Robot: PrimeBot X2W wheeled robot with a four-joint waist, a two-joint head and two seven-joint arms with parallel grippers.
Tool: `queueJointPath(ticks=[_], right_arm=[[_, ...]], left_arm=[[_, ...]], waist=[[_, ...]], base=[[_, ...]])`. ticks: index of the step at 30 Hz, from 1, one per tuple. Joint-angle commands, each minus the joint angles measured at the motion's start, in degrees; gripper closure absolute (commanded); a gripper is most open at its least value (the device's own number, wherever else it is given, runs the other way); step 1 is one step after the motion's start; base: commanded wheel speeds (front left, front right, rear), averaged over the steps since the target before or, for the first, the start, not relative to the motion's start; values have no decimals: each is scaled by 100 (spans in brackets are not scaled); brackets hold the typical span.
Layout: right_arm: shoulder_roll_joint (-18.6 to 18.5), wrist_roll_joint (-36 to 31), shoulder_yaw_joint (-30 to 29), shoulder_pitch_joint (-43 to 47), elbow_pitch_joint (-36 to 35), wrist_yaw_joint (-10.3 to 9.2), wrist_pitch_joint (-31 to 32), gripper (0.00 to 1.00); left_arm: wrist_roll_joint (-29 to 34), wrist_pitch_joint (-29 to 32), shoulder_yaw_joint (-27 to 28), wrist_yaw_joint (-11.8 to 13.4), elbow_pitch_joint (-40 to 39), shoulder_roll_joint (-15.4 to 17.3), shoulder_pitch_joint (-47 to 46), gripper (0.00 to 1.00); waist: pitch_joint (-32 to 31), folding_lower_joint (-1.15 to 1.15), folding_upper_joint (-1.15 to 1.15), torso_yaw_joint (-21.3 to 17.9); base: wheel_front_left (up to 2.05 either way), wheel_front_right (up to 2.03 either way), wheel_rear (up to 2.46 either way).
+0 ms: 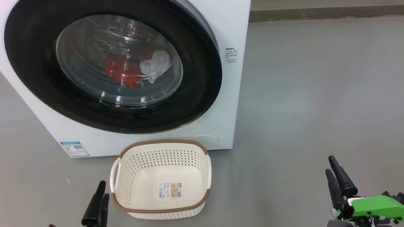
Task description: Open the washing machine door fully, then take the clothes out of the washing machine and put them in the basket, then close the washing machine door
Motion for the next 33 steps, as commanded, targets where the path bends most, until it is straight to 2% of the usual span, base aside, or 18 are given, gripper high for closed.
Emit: queueJointPath(ticks=[1, 15, 33], right_arm=[[-97, -128, 57, -121, -188, 1, -89, 0], [-177, -731, 247, -92, -219, 2, -308, 0], [-306, -2211, 434, -83, -171, 2, -607, 0]], left_arm=[[144, -71, 9, 0, -212, 81, -104, 0], [1145, -289, -21, 0, -372, 118, -55, 0], [2763, -591, -88, 0, -619, 108, 9, 0]], waist=[[5, 0, 0, 3], [12, -1, 0, 16], [23, -1, 0, 41]], base=[[0, 0, 0], [0, 0, 0], [0, 0, 0]])
